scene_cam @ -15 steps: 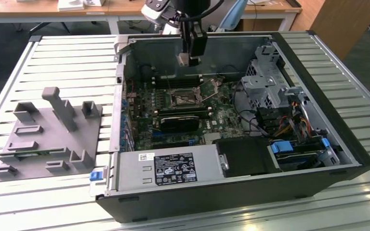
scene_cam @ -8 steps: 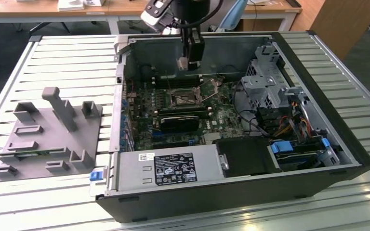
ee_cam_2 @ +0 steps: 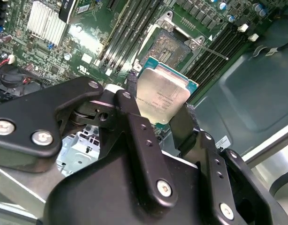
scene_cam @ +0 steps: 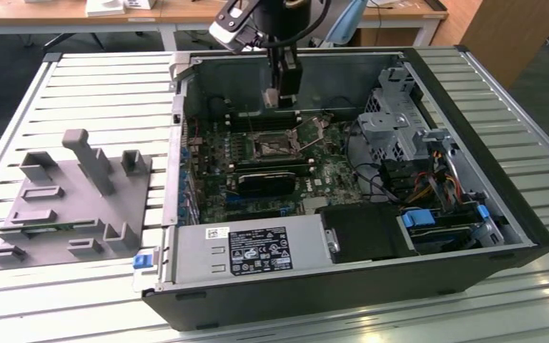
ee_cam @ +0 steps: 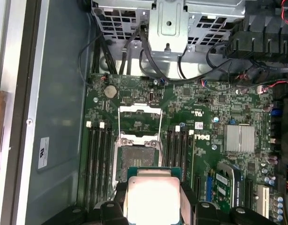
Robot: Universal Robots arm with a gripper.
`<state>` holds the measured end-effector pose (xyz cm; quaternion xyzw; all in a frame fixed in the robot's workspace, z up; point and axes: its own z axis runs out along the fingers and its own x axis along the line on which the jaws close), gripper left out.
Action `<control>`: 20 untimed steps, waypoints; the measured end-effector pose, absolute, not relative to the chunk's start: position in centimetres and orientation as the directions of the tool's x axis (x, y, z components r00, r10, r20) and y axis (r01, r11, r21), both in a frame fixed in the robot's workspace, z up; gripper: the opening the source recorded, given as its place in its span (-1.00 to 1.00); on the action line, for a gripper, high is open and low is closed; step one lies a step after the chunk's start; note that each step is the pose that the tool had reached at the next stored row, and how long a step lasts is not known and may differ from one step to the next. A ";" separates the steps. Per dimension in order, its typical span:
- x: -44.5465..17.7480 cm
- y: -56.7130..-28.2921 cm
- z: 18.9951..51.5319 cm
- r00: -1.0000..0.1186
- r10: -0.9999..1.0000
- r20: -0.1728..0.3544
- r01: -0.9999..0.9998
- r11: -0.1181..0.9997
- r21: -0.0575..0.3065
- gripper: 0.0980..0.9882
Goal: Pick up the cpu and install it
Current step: 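Place the cpu into insertion slot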
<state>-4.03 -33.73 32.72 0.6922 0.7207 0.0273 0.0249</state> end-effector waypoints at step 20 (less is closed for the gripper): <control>-4.0 -33.7 31.9 -0.040 0.999 0.002 0.996 0.040 0.074 -0.03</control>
